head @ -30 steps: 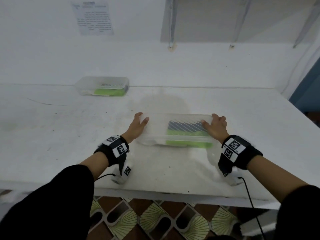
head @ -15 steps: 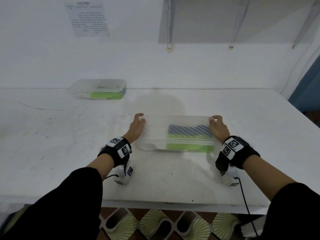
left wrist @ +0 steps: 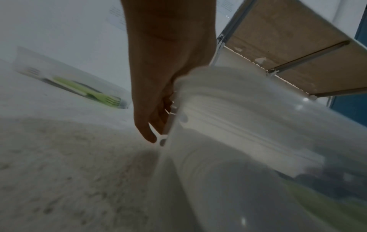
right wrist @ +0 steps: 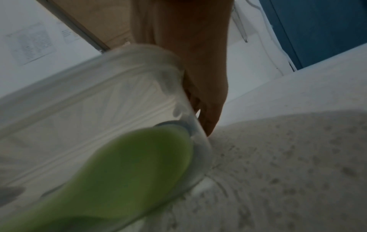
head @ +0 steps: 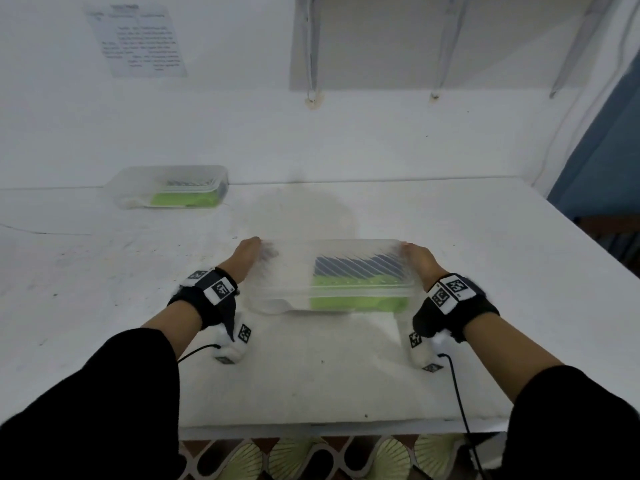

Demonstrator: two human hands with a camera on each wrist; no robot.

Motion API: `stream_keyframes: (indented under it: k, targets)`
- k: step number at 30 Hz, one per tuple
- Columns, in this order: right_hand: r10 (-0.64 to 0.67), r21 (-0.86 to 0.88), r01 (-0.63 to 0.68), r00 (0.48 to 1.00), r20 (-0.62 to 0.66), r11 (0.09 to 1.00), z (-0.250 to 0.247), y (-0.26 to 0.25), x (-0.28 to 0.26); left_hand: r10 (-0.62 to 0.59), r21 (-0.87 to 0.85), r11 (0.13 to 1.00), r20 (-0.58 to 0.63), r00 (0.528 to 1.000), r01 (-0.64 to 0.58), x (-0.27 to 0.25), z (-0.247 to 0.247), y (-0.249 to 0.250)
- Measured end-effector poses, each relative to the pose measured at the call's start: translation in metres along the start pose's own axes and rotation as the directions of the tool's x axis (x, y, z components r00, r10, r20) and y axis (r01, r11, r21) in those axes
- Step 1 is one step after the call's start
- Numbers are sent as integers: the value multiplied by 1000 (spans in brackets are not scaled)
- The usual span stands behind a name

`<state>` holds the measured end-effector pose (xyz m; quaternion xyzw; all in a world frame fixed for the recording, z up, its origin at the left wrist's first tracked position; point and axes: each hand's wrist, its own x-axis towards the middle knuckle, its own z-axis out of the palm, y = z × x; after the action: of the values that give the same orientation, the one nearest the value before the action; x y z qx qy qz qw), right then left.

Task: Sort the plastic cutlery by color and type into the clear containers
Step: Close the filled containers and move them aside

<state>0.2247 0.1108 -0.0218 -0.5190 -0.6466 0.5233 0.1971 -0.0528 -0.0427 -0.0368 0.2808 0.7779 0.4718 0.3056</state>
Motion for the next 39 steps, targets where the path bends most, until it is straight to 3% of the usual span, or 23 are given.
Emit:
stream_keyframes:
  k: [3, 6, 9, 17, 21, 26, 36, 39]
  targets:
    - [53, 70, -53, 999, -1, 996, -3, -7, 9, 61, -38, 997, -41, 997, -62, -2, 4, -6]
    - [68, 153, -64, 998, -18, 986, 0, -3, 14, 42, -95, 994, -56, 998, -47, 1, 4, -12]
    - [57, 46, -57, 998, -15, 997, 1, 6, 20, -7, -192, 981, -27, 1000, 2, 7, 2, -19]
    - [0, 68, 0, 1000, 9, 998, 1, 11, 28, -32, -451, 893, -19, 999, 19, 8, 6, -19]
    - [-8, 91, 7, 1000, 11, 996, 2, 10, 29, -15, -356, 934, -40, 999, 0, 11, 4, -18]
    - [-13, 91, 16, 1000, -27, 996, 3, 6, 32, -4, -361, 933, -61, 998, -18, 8, 8, -10]
    - [-101, -29, 98, 987, -128, 995, 7, 7, 29, 171, -55, 982, -148, 974, -181, 0, 6, -11]
    - [-121, -50, 114, 978, -171, 992, 4, 5, 21, 296, 168, 951, -241, 924, -261, -10, 6, -5]
